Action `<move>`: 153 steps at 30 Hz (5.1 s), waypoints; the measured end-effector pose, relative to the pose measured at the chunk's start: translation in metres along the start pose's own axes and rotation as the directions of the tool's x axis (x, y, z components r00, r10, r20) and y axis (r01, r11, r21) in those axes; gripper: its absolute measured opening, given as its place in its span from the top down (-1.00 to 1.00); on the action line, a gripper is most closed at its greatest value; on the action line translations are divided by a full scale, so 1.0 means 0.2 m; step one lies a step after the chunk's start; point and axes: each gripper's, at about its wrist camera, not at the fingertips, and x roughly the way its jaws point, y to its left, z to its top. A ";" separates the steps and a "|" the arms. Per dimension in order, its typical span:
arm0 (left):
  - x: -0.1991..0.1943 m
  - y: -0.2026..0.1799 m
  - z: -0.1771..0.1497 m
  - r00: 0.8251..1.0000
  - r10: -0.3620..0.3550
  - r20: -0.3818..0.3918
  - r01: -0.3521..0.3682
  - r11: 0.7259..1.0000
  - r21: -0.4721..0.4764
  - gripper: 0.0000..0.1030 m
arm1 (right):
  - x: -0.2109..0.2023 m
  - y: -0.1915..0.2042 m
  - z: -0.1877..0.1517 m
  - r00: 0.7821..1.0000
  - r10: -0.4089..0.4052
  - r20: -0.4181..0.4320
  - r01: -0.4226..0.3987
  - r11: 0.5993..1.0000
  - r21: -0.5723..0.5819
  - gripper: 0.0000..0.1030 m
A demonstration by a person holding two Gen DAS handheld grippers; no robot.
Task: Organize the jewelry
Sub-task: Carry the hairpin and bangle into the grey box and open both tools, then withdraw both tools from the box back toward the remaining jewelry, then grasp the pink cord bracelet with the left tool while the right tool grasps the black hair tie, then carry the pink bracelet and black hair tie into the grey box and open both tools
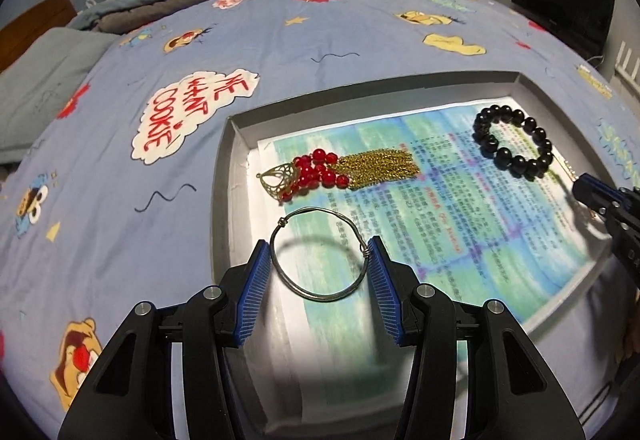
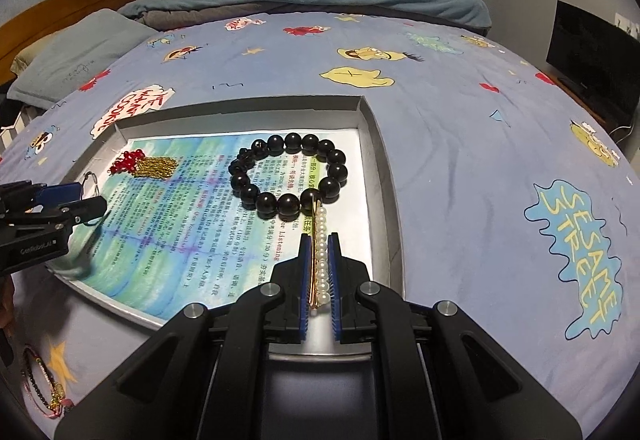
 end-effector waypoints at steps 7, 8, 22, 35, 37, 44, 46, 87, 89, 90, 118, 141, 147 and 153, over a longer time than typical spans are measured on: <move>0.03 -0.01 0.02 1.000 0.016 0.002 -0.016 1.000 -0.003 -0.01 | 0.01 0.00 0.00 1.000 0.000 0.004 0.000 1.000 -0.007 0.84; 0.03 -0.01 0.02 1.000 0.016 0.002 -0.016 1.000 -0.004 -0.01 | 0.01 0.00 0.00 1.000 0.000 0.003 0.000 1.000 -0.012 0.84; -0.02 -0.03 -0.02 0.999 0.008 0.032 -0.008 1.000 0.012 -0.32 | 0.00 0.01 -0.01 0.999 0.033 0.007 -0.033 0.999 -0.029 0.51; -0.38 0.02 -0.13 0.989 0.017 0.149 -0.009 0.998 -0.056 -0.85 | -0.37 0.07 -0.08 0.984 0.111 0.137 -0.103 0.993 -0.064 -0.89; -0.46 0.03 -0.17 0.985 0.026 0.171 -0.015 0.998 -0.066 -0.87 | -0.44 0.06 -0.09 0.981 0.099 0.169 -0.089 0.994 -0.062 -0.89; -0.69 0.05 -0.31 0.969 0.043 0.242 -0.023 0.996 -0.084 -0.88 | -0.66 0.04 -0.14 0.969 0.082 0.233 -0.067 0.995 -0.074 -0.89; -0.76 0.06 -0.35 0.964 0.053 0.259 -0.030 0.995 -0.092 -0.88 | -0.71 0.03 -0.15 0.966 0.083 0.244 -0.067 0.995 -0.071 -0.89; -0.66 0.04 -1.01 0.985 0.082 0.150 -0.070 0.994 -0.084 -0.90 | -0.67 0.00 -0.77 0.992 0.053 0.112 -0.050 0.998 -0.025 -0.89; -0.64 0.05 -1.02 0.986 0.082 0.142 -0.070 0.993 -0.092 -0.90 | -0.66 0.02 -0.79 0.991 0.054 0.121 -0.049 0.998 -0.044 -0.89; -0.64 0.06 -1.02 0.987 0.076 0.141 -0.063 0.993 -0.095 -0.90 | -0.66 0.03 -0.80 0.991 0.057 0.124 -0.051 0.997 -0.057 -0.89; -0.61 0.03 -1.05 0.988 -0.061 0.142 0.070 0.996 -0.062 0.51 | -0.61 0.07 -0.83 0.987 0.142 0.081 -0.134 0.987 -0.091 0.34; -0.66 0.02 -1.01 0.983 -0.007 0.183 0.009 1.000 -0.011 0.88 | -0.61 0.09 -0.77 0.982 0.177 0.065 -0.170 0.981 -0.093 0.93; -0.81 0.04 -0.92 0.959 -0.021 0.282 0.022 1.000 -0.001 0.89 | -0.69 0.08 -0.70 0.976 0.173 0.130 -0.159 0.981 -0.112 0.94; -0.96 0.06 -0.82 0.926 -0.015 0.378 0.006 1.000 0.025 0.90 | -0.78 0.04 -0.56 0.966 0.150 0.209 -0.131 0.986 -0.103 0.94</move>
